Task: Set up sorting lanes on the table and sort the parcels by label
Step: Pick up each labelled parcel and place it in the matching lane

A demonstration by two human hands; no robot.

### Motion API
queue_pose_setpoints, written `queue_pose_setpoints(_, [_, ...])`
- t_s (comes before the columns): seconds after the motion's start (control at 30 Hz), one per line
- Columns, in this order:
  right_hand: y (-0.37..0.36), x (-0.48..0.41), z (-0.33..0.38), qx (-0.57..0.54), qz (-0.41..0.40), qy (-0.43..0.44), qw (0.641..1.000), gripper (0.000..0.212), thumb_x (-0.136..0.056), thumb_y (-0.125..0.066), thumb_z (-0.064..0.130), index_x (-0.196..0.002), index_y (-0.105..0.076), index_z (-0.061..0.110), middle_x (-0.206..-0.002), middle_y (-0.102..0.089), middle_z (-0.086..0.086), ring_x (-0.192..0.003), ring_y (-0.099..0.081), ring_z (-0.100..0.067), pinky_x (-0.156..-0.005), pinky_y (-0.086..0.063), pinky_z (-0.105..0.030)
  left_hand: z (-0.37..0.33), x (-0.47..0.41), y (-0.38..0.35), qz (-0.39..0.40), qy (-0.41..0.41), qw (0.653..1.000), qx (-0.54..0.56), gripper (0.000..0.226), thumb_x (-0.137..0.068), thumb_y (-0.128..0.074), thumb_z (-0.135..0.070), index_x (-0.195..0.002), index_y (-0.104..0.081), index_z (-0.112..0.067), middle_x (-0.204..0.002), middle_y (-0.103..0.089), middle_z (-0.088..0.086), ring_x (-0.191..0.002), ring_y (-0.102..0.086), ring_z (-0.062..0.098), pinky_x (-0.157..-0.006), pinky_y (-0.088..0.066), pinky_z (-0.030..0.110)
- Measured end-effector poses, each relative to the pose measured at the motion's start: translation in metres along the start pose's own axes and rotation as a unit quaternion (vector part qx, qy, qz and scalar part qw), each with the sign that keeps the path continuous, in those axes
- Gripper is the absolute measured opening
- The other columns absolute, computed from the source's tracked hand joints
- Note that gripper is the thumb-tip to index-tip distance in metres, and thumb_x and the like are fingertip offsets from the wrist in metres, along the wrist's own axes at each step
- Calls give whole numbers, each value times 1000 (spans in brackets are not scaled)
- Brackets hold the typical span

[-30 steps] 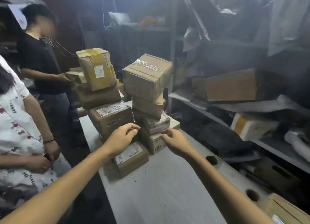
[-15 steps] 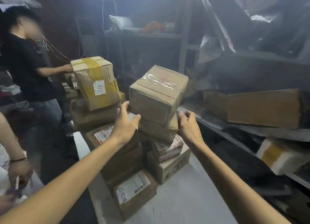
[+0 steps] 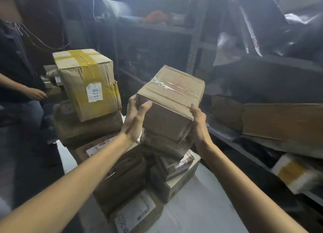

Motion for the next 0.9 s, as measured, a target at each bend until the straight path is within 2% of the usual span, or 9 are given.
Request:
queue_pose_setpoints(0.13, [0,5,6,-14,-10,4,1000,114,-58,-51,97,-144,-43,23,-139,-58,-3,-124,-59,-23,-107,-44,-54,-2,-2,1,-11,-2,1000,-16,80,-69,-51,-78,-130,-40,-28,-135,-51,-1,-124,-49,16,-104,-38,32])
queue_pose_setpoints(0.23, [4,5,0,-27,-1,-15,1000,117,-51,-53,99,-143,-46,27,-140,-57,-1,-122,-61,-19,-103,-48,-49,-5,-1,1,-16,-4,999,-30,78,-67,-54,-80,-127,-42,-31,-133,-54,-2,-123,-52,16,-108,-40,42])
queue_pose_setpoints(0.3, [3,12,2,-36,3,-25,999,104,-56,-53,96,-137,-53,32,-141,-56,-2,-123,-59,-19,-103,-49,-49,-10,0,1,-28,-7,999,-36,76,-66,-56,-78,-125,-43,-32,-131,-55,-2,-121,-53,17,-106,-42,46])
queue_pose_setpoints(0.43, [1,25,18,-46,33,21,998,59,-78,-44,74,-113,-71,35,-120,-70,-8,-113,-65,-27,-101,-51,-52,-24,3,3,-45,-31,998,-40,71,-67,-60,-75,-120,-44,-31,-129,-53,1,-121,-52,19,-104,-43,50])
queue_pose_setpoints(0.53, [7,33,25,-55,19,24,998,78,-67,-48,80,-128,-56,32,-135,-61,-3,-124,-57,-23,-108,-43,-51,-35,14,6,-47,-48,997,-31,71,-66,-60,-72,-120,-43,-29,-129,-52,3,-121,-51,20,-102,-43,50])
queue_pose_setpoints(0.6, [10,40,28,-59,26,18,998,87,-63,-50,81,-134,-51,30,-137,-59,0,-127,-55,-23,-108,-43,-54,-42,27,6,-48,-51,997,-18,75,-64,-59,-71,-122,-42,-26,-129,-51,4,-119,-50,19,-100,-44,42])
queue_pose_setpoints(0.67, [14,52,29,-68,31,11,997,87,-63,-51,78,-135,-51,28,-135,-60,0,-125,-56,-23,-104,-46,-55,-50,42,5,-52,-40,998,-12,78,-61,-54,-75,-121,-42,-26,-125,-53,1,-114,-51,15,-92,-42,34])
queue_pose_setpoints(0.8, [32,83,28,-55,34,12,998,89,-64,-46,76,-135,-51,22,-132,-60,-2,-120,-58,-22,-86,-53,-41,-56,73,0,-66,13,997,37,72,-54,-50,-83,-103,-45,-30,-109,-53,-2,-100,-49,11,-83,-34,30])
queue_pose_setpoints(0.9, [47,110,24,-51,37,16,998,79,-67,-45,75,-128,-59,25,-131,-63,-4,-121,-59,-24,-95,-53,-47,-59,102,-7,-69,43,996,41,74,-52,-57,-84,-100,-46,-28,-120,-53,7,-110,-50,19,-88,-35,32])
Point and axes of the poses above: each hand's wrist, its own x-axis away from the middle knuckle, its own y-axis out of the back of the hand, z = x × y, the point moved 4 cm from there along -x, towards the middle knuckle
